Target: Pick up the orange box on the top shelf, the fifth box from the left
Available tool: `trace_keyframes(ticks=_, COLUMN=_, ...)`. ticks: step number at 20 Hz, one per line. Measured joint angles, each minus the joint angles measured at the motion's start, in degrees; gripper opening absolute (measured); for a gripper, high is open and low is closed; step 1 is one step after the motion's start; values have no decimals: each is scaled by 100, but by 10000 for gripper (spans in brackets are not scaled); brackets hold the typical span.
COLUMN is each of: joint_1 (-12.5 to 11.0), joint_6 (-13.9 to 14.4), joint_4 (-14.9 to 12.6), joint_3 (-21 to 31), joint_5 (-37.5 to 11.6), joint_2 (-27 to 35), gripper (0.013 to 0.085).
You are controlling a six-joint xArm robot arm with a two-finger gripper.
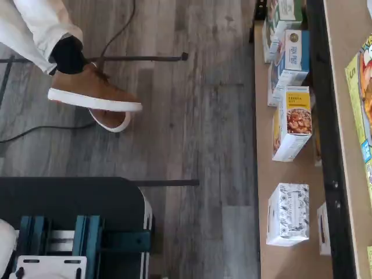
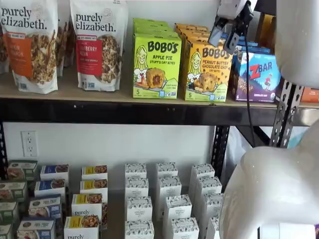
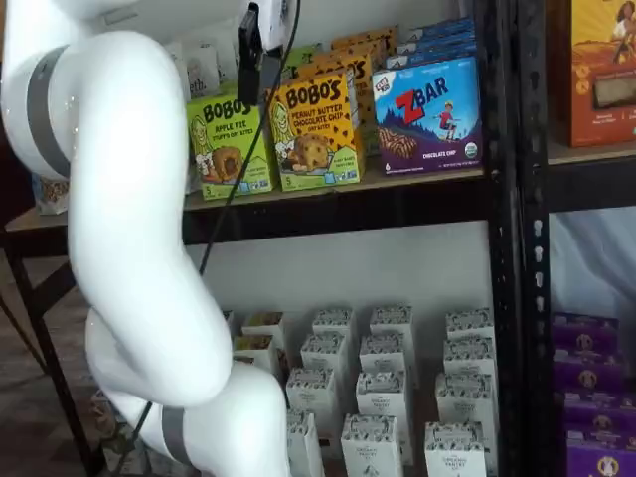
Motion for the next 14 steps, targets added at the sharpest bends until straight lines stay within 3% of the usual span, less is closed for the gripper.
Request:
trace_keyframes(ticks=3, joint_1=283, joint_6=140, joint_4=-333, joint_3=-69, joint_5=42, joint_2=66, gripper=850)
trace_keyframes(ticks=14, joint_1=600, joint_6=377, joint_4=-491, joint_3=95, joint_5=-557, joint_2=-42, gripper=850)
